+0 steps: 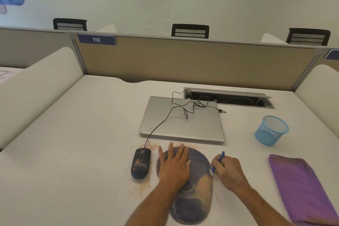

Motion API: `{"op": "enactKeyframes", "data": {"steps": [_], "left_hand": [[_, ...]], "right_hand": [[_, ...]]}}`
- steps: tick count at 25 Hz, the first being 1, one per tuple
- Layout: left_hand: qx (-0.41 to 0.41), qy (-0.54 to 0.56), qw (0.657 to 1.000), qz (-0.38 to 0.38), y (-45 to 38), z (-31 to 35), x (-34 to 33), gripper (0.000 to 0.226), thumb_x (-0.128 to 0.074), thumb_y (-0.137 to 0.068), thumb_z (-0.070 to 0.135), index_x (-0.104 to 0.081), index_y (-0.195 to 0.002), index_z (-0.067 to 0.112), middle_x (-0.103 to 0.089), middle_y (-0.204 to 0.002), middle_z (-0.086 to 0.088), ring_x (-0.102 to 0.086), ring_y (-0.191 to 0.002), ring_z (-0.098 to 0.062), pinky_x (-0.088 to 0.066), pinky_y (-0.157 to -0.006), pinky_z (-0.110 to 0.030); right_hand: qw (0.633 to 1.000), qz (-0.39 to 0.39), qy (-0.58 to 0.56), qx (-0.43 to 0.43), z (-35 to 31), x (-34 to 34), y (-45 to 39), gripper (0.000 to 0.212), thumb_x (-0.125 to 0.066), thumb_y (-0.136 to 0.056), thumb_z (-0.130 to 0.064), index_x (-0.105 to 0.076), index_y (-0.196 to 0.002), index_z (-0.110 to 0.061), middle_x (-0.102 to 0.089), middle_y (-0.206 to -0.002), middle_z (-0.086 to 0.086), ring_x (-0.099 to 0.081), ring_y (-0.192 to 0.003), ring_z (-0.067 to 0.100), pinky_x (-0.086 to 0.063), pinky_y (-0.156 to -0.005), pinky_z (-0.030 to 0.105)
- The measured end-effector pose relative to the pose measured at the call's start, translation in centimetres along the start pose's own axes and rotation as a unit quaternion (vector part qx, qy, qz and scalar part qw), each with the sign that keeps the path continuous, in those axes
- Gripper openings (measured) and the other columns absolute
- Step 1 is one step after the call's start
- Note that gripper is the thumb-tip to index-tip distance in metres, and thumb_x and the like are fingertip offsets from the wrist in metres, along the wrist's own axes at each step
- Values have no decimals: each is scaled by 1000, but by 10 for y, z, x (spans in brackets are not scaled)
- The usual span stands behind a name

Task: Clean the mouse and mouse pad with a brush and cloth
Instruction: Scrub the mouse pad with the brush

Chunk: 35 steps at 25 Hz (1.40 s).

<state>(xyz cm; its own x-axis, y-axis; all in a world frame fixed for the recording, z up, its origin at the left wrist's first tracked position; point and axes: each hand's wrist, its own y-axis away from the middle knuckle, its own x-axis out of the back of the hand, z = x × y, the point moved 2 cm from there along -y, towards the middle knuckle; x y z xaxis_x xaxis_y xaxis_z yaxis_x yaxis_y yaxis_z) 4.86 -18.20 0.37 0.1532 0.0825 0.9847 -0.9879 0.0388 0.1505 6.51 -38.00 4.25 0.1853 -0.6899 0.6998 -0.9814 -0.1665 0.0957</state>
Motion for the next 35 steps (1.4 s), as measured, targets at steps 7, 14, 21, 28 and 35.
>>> {"op": "enactKeyframes", "data": {"steps": [7, 14, 21, 28, 35], "left_hand": [[2, 9, 1000, -4, 1, 0, 1, 60, -8, -106, 52, 3, -160, 28, 7, -168, 6, 20, -151, -32, 27, -108, -66], [4, 10, 1000, -2, -1, 0, -1, 60, -8, -106, 52, 3, -160, 28, 8, -168, 6, 20, -151, -32, 26, -109, -67], [2, 8, 1000, 3, -3, -1, -5, 61, -6, -105, 53, 3, -160, 29, 8, -168, 6, 20, -151, -32, 27, -108, -67], [5, 7, 1000, 13, -4, -1, -9, 61, -7, -105, 53, 3, -160, 29, 8, -168, 6, 19, -152, -32, 31, -105, -66], [7, 9, 1000, 12, -4, 0, -8, 60, -8, -106, 52, 3, -160, 29, 7, -168, 6, 19, -152, -32, 30, -106, -66]], "right_hand": [[1000, -1, 13, -7, 4, -4, 1, 36, -50, -97, -14, -59, -62, -16, -58, -58, 1, -54, -55, 12, -41, -54, 23], [1000, -5, 14, -17, 7, -5, 4, 36, -51, -96, -13, -62, -62, -12, -61, -59, 6, -56, -56, 16, -44, -55, 30], [1000, 2, -7, -29, 5, -9, 5, 36, -51, -96, -12, -64, -62, -12, -61, -59, 3, -57, -57, 15, -44, -55, 25], [999, -31, 5, -19, -1, -11, 3, 37, -49, -94, -12, -59, -59, -15, -61, -61, 8, -59, -59, 20, -47, -57, 33], [1000, -16, -18, -2, -4, -14, 4, 40, -50, -92, -10, -58, -52, -15, -60, -55, 7, -57, -55, 21, -47, -57, 40]]}}
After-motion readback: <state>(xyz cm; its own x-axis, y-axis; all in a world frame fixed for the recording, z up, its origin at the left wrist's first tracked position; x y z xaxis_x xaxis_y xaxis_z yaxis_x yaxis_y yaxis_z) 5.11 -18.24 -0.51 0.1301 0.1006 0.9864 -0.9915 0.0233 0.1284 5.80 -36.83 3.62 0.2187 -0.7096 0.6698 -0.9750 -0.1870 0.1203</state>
